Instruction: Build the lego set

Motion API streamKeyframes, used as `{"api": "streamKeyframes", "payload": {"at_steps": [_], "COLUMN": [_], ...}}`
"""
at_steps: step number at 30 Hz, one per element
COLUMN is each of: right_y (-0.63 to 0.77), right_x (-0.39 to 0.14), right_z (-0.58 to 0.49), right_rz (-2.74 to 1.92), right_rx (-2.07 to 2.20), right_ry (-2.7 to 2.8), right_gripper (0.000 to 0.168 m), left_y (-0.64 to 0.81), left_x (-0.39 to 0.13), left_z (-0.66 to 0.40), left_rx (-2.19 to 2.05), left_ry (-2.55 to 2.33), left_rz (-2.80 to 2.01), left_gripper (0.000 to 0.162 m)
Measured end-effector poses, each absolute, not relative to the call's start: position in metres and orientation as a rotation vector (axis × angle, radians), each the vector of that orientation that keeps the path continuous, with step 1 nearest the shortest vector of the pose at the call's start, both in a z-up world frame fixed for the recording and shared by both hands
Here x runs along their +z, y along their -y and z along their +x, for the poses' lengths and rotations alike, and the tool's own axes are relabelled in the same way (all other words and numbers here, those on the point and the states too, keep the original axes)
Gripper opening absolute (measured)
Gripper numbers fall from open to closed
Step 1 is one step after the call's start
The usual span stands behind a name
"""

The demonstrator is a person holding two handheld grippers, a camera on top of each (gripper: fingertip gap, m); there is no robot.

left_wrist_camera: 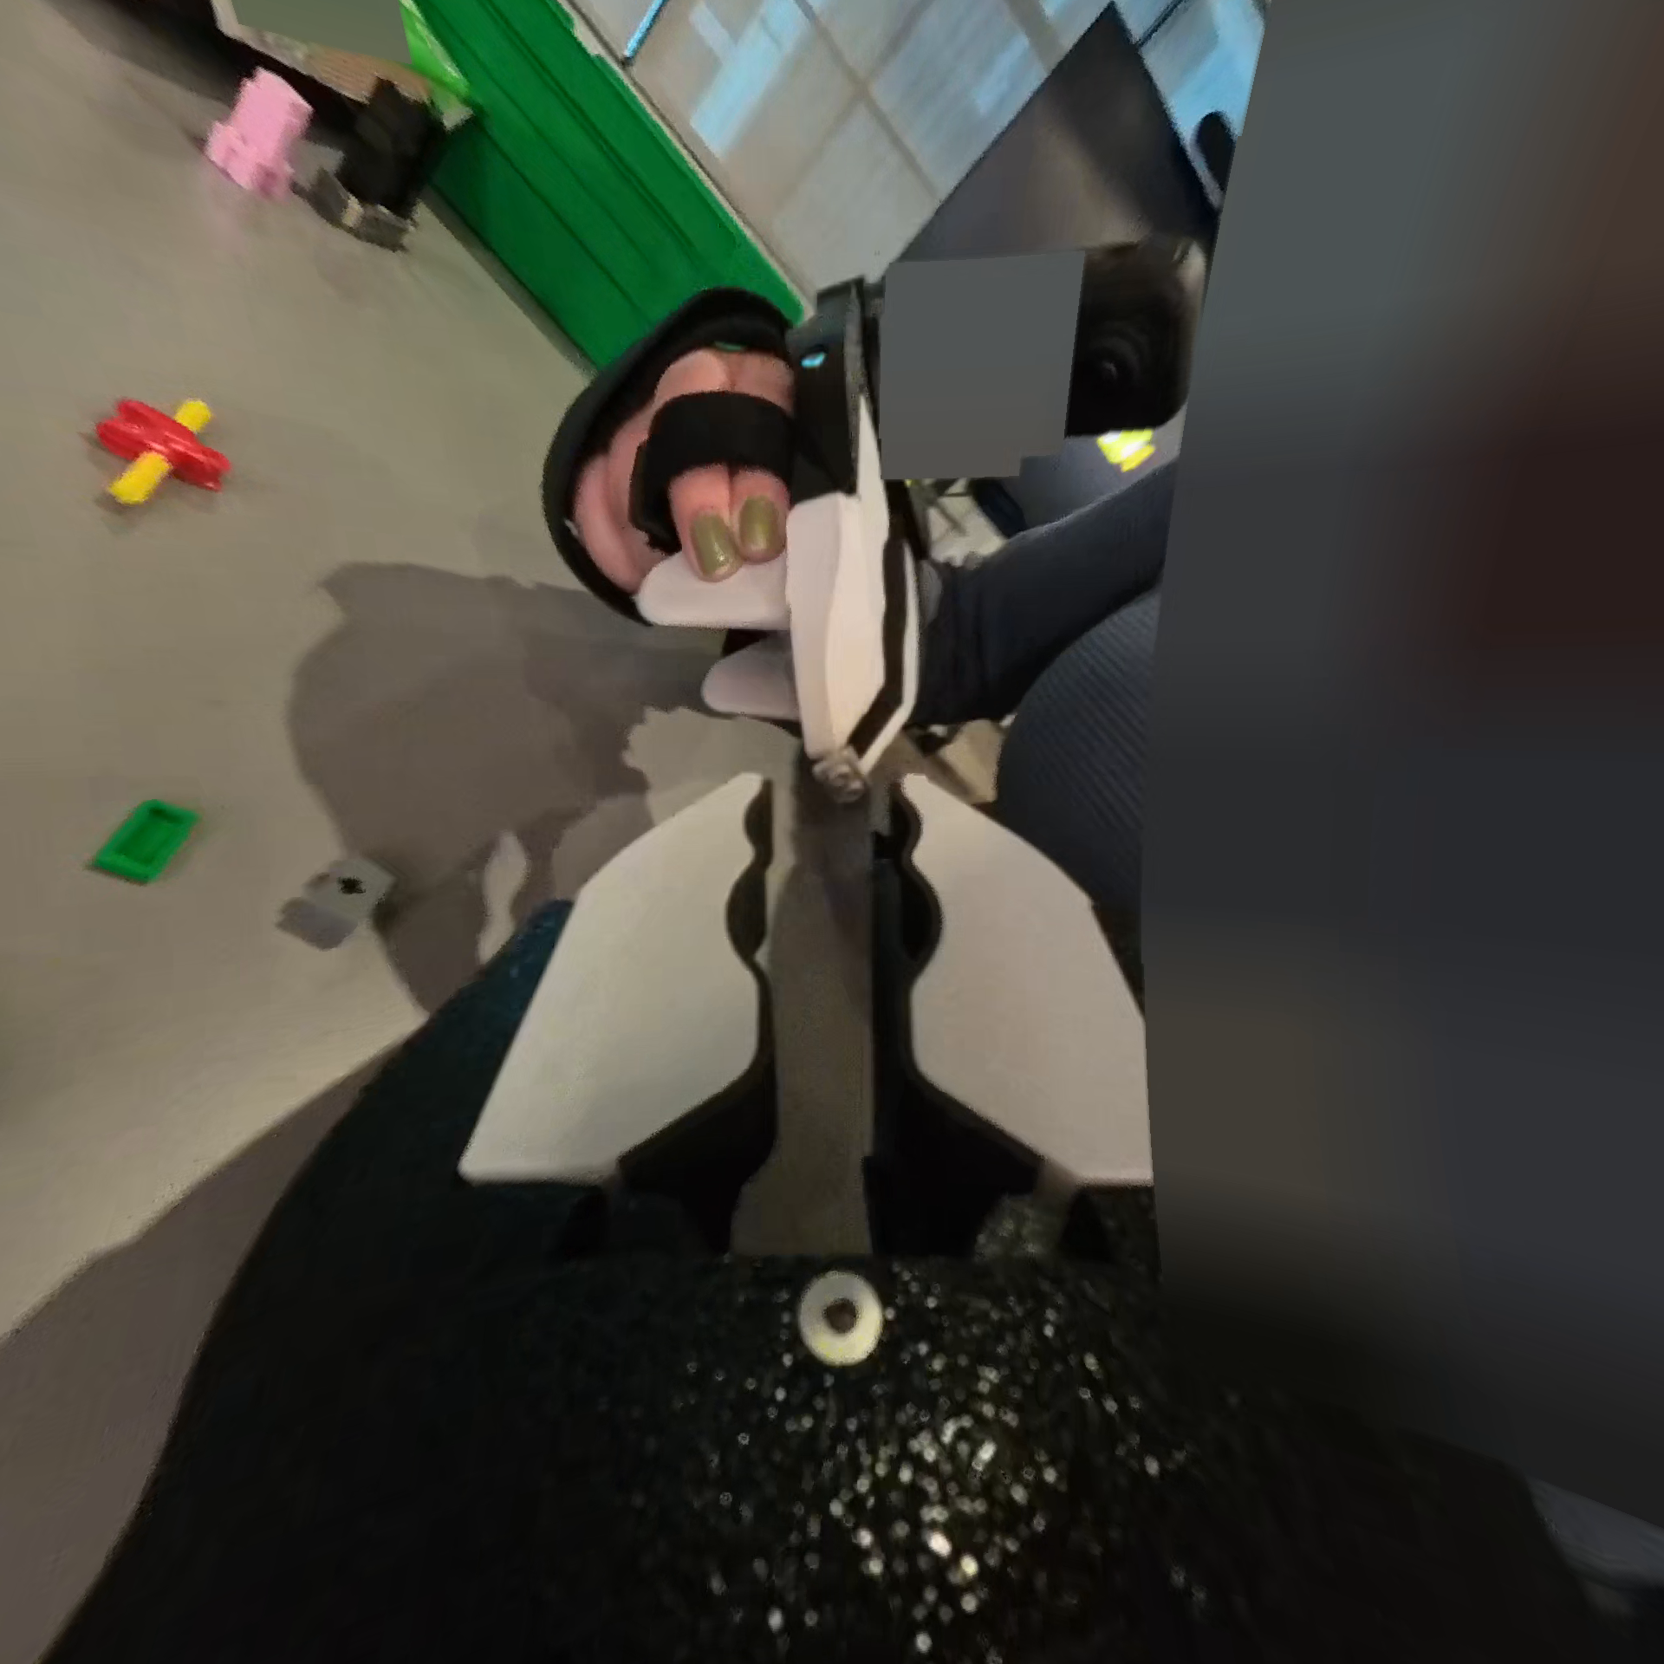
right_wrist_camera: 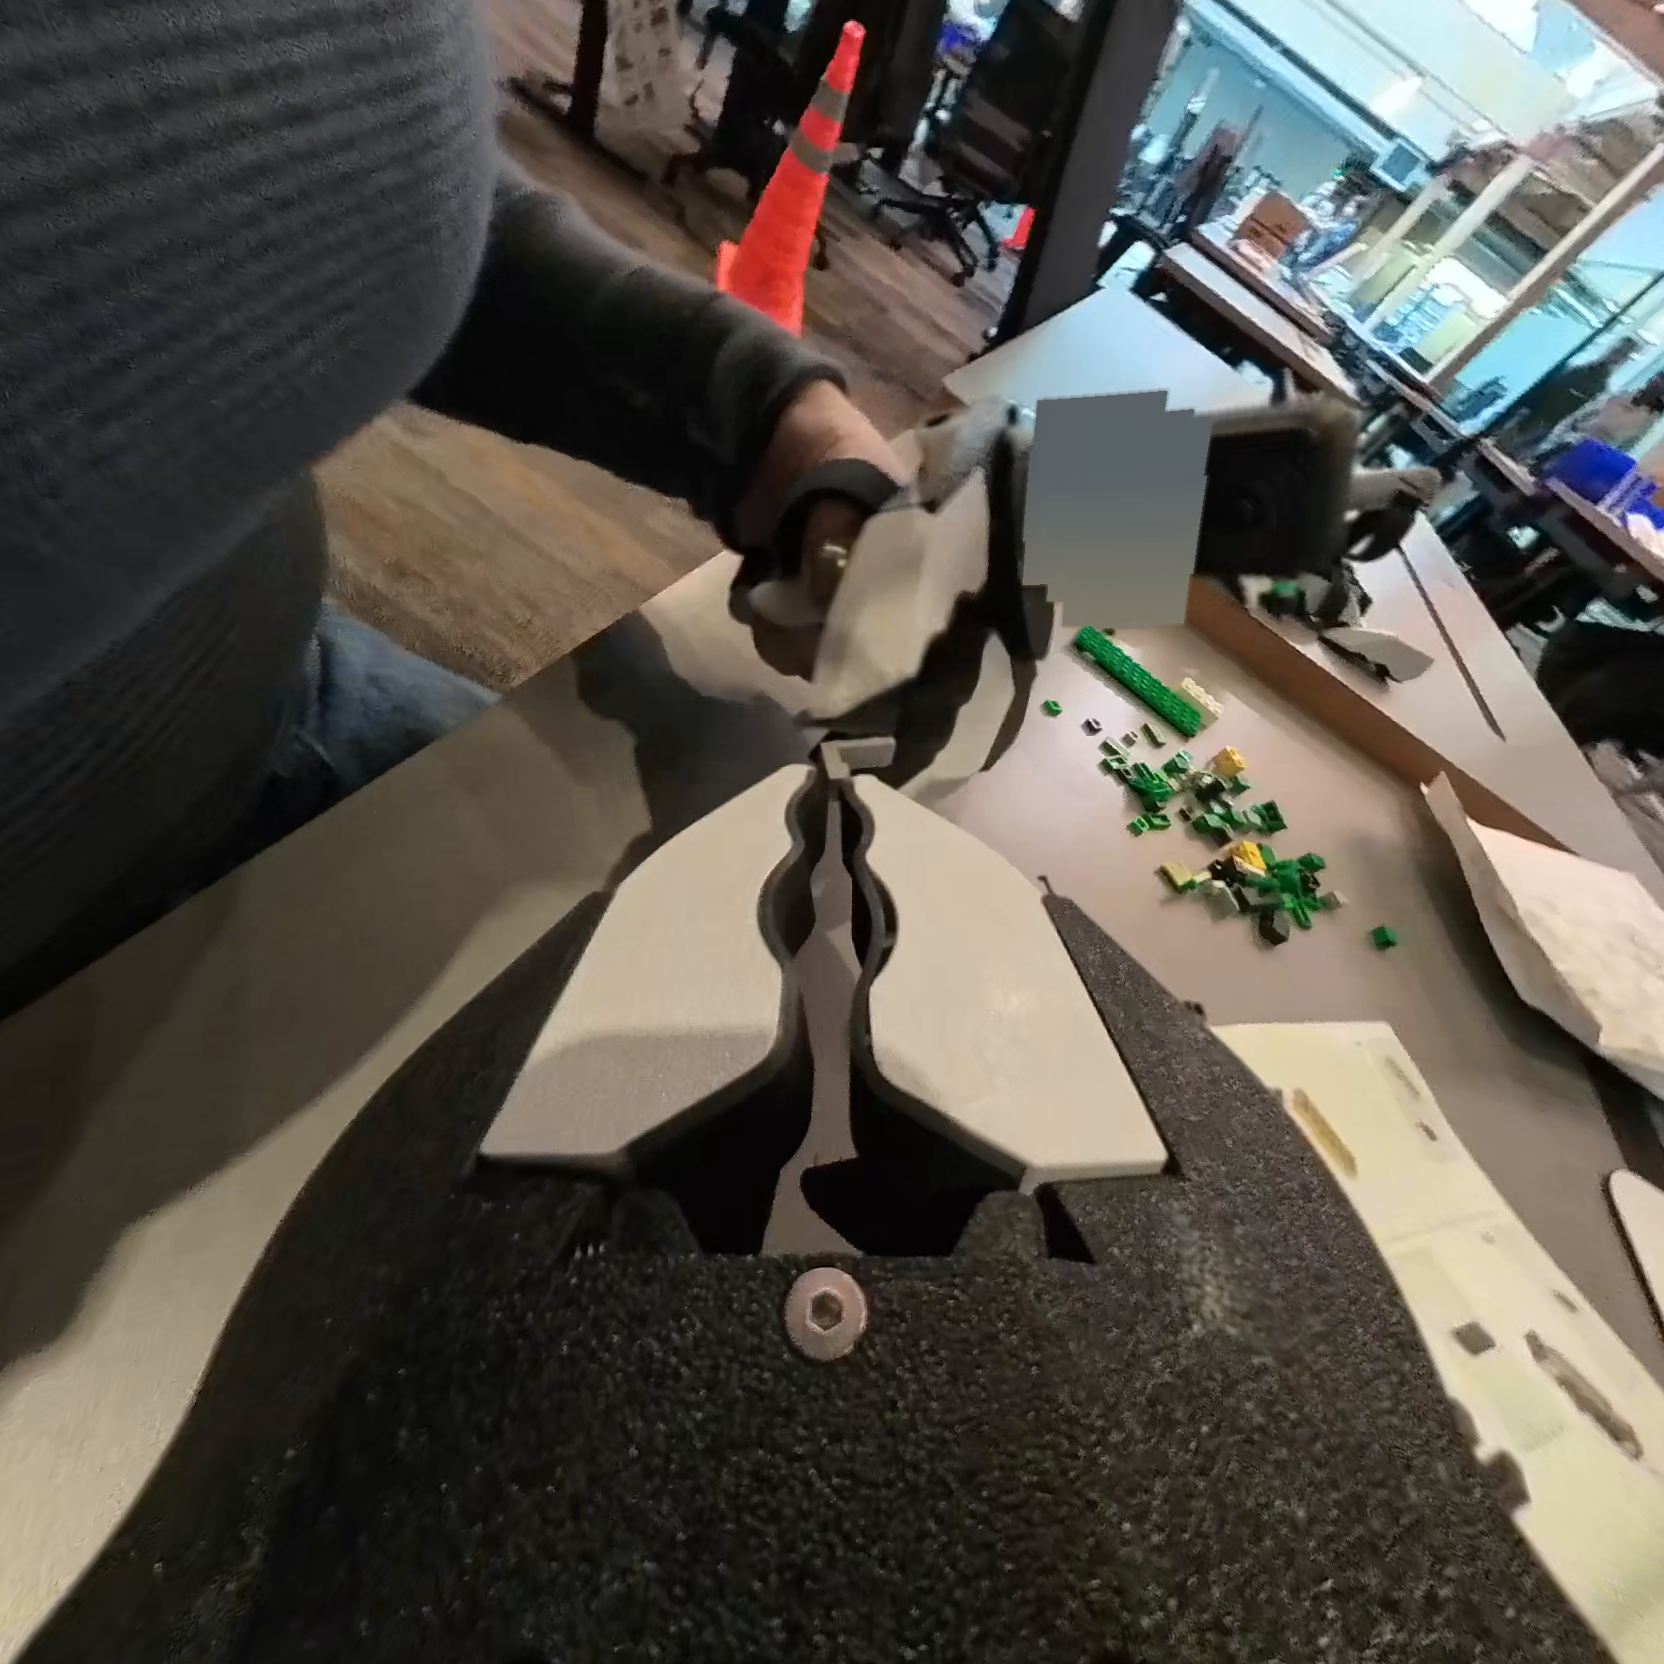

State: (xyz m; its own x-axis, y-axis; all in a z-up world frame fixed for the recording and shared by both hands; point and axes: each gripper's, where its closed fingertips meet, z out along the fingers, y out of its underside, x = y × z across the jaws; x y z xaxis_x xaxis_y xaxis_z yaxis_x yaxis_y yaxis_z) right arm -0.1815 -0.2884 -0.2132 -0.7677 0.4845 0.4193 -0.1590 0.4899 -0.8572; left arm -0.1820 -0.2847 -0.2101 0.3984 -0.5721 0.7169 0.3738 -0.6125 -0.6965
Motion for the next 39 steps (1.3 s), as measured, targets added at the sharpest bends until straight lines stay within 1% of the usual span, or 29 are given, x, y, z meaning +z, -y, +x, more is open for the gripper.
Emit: {"api": "streamKeyframes", "payload": {"at_steps": [2,3,8,15,22,39], "right_y": [0.284,0.281,0.275,0.288,0.299,0.3], "right_x": [-0.214,-0.214,-0.217,-0.23,-0.237,-0.234], "right_z": [-0.185,-0.188,-0.196,-0.197,-0.2,-0.205], "right_rz": [-0.321,-0.352,-0.479,-0.528,-0.531,-0.53], "right_rx": [1.322,1.331,1.38,1.396,1.389,1.401], "right_ry": [2.069,2.052,2.015,2.049,2.073,2.05], "right_gripper": [0.003,0.003,0.002,0.003,0.003,0.003], "left_y": [0.282,0.281,0.276,0.283,0.29,0.293], "left_x": [-0.217,-0.22,-0.22,-0.225,-0.228,-0.232], "left_z": [-0.185,-0.187,-0.2,-0.2,-0.202,-0.206], "left_rx": [-1.228,-1.151,-0.695,-0.434,-0.357,-0.34], "left_ry": [-0.206,-0.23,-0.346,-0.428,-0.462,-0.48], "left_rz": [-1.805,-1.808,-1.733,-1.694,-1.706,-1.73], "left_gripper": [0.037,0.039,0.029,0.027,0.016,0.018]}}
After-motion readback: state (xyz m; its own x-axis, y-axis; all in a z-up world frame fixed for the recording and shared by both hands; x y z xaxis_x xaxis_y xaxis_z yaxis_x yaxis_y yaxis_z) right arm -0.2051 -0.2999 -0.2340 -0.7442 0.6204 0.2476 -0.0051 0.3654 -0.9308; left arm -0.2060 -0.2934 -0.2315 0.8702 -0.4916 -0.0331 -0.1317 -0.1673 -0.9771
